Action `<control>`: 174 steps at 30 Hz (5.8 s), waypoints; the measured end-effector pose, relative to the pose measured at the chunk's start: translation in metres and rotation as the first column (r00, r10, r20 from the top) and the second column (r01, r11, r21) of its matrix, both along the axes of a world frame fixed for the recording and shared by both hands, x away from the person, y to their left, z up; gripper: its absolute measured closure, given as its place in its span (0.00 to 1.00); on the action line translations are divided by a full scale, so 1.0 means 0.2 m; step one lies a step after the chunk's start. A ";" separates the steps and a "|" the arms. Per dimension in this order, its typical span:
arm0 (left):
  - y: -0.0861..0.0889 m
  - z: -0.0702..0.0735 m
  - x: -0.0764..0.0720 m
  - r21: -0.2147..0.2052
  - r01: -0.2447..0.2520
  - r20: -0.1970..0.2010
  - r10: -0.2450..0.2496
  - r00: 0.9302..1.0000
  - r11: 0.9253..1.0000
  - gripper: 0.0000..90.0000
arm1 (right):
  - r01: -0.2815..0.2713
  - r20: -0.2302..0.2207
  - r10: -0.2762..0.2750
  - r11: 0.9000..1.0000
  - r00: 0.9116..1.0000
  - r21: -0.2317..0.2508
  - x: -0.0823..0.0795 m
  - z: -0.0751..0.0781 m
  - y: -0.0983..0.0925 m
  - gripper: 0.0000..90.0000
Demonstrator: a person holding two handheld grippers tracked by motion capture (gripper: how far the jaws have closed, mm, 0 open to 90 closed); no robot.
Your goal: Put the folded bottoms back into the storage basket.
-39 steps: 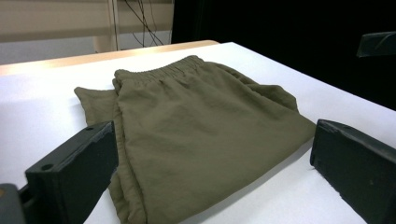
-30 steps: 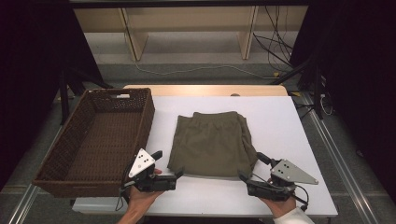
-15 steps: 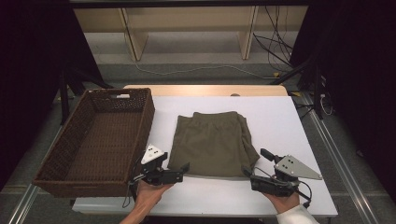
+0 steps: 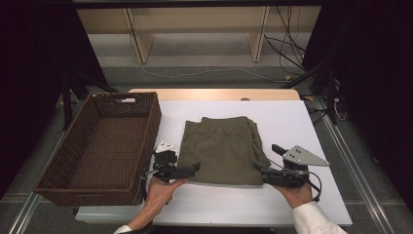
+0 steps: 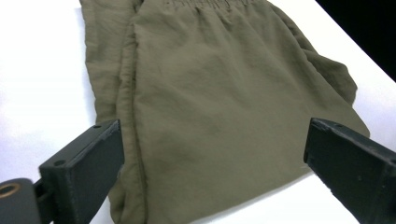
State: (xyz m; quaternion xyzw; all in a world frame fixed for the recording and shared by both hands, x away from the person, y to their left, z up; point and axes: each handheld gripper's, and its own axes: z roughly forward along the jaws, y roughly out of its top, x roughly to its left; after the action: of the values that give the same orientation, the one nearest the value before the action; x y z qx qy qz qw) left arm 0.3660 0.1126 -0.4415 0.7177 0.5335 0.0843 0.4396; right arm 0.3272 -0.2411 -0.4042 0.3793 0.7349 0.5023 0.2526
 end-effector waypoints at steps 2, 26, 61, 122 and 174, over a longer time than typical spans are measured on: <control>0.00 0.00 0.02 0.013 -0.008 -0.015 0.009 1.000 1.000 0.06 | 0.015 -0.002 -0.015 1.000 1.000 -0.014 0.05 0.01 -0.02 0.19; 0.03 -0.12 0.13 0.121 -0.064 -0.173 0.085 0.981 0.991 0.17 | 0.071 -0.217 -0.095 0.991 0.972 -0.114 0.47 -0.03 -0.05 0.19; 0.06 -0.17 0.13 0.097 0.000 -0.279 0.028 0.960 0.995 0.47 | 0.083 -0.521 -0.154 0.984 0.840 -0.157 0.95 -0.15 0.01 0.17; 0.06 -0.13 0.10 0.073 0.052 -0.175 -0.039 0.984 0.996 0.94 | 0.052 -0.655 -0.101 0.994 0.749 -0.094 1.07 -0.27 0.10 0.91; 0.19 0.42 0.07 -0.086 0.180 -0.042 -0.184 0.982 0.980 0.94 | 0.018 -0.518 -0.013 1.000 0.855 0.006 0.97 0.26 0.13 0.93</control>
State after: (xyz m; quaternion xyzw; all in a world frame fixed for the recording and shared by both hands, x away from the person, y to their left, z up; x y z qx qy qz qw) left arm 0.3799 0.1516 -0.3575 0.7466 0.4793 0.0039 0.4613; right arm 0.5221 -0.2158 -0.3530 0.5076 0.7701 0.3835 0.0477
